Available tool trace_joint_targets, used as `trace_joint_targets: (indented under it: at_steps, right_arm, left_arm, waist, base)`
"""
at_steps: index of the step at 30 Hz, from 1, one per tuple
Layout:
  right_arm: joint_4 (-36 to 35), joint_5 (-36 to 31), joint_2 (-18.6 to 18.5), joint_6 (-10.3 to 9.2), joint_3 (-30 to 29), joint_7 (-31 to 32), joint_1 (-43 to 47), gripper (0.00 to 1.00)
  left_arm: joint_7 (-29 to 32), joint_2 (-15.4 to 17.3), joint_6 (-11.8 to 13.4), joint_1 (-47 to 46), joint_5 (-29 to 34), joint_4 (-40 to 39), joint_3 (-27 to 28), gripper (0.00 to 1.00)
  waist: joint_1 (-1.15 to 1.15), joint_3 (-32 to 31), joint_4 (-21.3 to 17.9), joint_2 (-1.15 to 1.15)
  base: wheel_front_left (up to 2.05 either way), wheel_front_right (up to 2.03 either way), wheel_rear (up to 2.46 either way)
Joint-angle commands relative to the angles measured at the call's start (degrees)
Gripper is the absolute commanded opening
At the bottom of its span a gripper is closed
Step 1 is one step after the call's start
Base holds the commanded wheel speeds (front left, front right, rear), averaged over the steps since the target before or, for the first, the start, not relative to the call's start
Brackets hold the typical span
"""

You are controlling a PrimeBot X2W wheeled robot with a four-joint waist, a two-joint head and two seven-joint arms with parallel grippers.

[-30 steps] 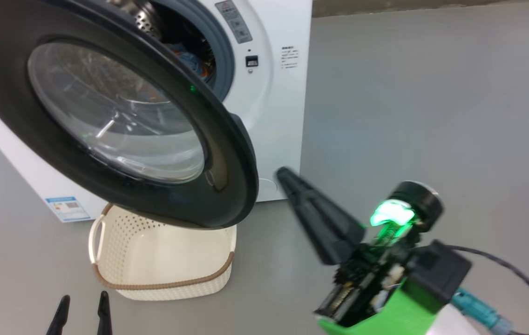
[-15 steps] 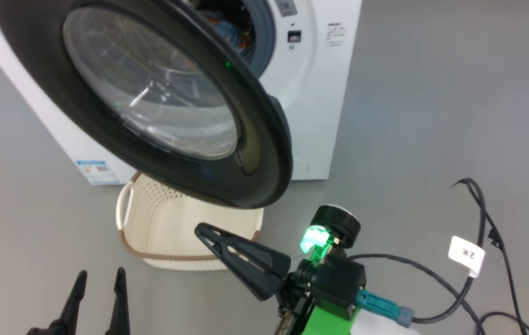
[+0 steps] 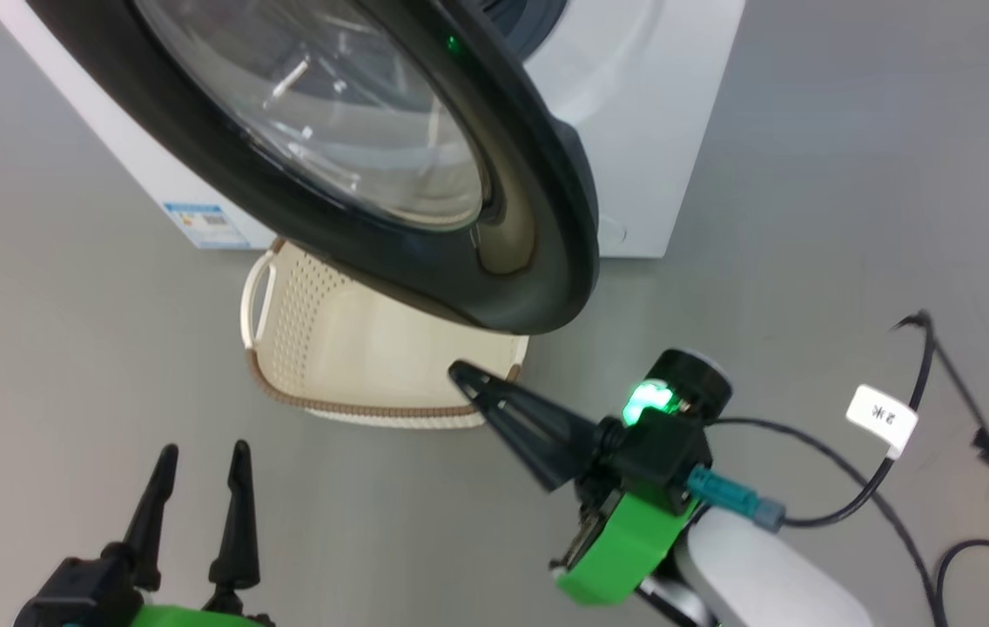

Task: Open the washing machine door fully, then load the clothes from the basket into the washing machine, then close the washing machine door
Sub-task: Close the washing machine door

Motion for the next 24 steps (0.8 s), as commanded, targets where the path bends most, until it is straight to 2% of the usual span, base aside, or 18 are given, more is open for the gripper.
trace_joint_targets:
  at_steps: [1, 8, 24]
  right_arm:
    - [-0.94, -0.39, 0.76, 0.52, 0.06, -0.54, -1.22, 0.0]
    - [2.35, -1.65, 0.11, 0.52, -4.05, -0.98, -3.93, 0.0]
    - [11.58, -3.7, -0.79, 0.52, -14.26, -1.25, -12.12, 0.0]
  left_arm:
    - [-0.37, 0.34, 0.33, -1.98, -0.27, -1.21, 1.47, 1.0]
    - [-0.37, 0.34, 0.42, -4.42, -1.18, -1.25, -0.07, 1.0]
    - [-0.37, 0.34, 0.06, -7.04, -3.4, -0.19, -2.12, 1.0]
  waist:
    - [0.0, 2.65, 1.45, 0.0]
    - [0.0, 6.21, 2.56, 0.0]
    - [0.0, 9.95, 4.5, 0.0]
  base:
    - [0.0, 0.0, 0.0]
    - [0.0, 0.0, 0.0]
    - [0.0, 0.0, 0.0]
